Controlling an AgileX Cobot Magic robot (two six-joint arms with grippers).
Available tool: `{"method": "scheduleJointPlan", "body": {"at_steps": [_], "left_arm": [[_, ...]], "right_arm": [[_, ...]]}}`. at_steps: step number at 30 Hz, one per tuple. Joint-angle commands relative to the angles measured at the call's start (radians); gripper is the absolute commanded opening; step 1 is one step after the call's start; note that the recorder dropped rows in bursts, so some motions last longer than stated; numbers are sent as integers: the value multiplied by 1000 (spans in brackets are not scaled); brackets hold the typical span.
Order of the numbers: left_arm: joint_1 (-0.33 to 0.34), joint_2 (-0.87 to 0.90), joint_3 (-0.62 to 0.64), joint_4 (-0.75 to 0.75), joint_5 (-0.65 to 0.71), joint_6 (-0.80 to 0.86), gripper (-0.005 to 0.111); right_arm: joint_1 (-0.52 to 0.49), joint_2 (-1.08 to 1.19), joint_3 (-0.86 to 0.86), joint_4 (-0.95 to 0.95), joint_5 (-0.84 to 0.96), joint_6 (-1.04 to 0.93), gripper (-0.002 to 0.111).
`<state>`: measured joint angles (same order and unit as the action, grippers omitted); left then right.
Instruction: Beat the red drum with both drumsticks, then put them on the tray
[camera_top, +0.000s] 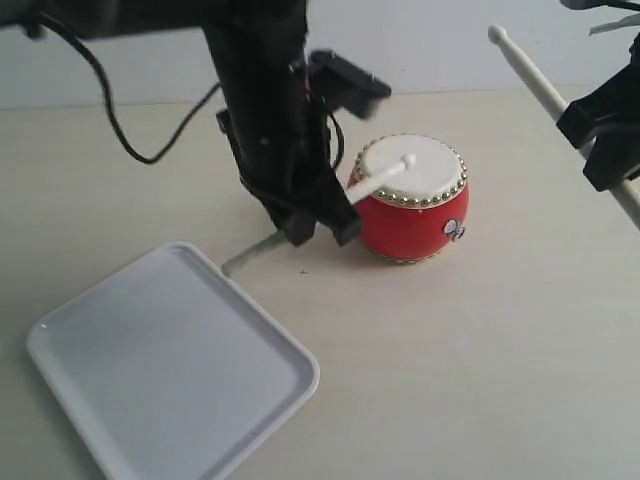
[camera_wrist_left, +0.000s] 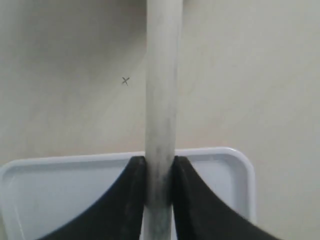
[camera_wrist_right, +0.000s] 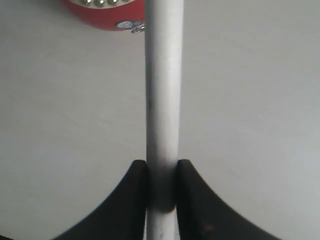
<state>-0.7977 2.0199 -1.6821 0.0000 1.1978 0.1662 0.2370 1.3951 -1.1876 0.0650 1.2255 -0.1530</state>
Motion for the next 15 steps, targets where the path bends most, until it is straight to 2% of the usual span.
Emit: {"method": "scheduleJointPlan", "body": {"at_steps": [1, 8, 15], "left_arm": [[9, 83, -19, 31, 23, -36, 0], [34, -97, -40, 63, 23, -45, 0], [79, -209, -40, 43, 23, -77, 0]], "right_arm": [[-5, -10, 25, 41, -4, -27, 0], [-5, 19, 25, 132, -4, -62, 0], [-5, 215, 81, 151, -4, -70, 0]]}}
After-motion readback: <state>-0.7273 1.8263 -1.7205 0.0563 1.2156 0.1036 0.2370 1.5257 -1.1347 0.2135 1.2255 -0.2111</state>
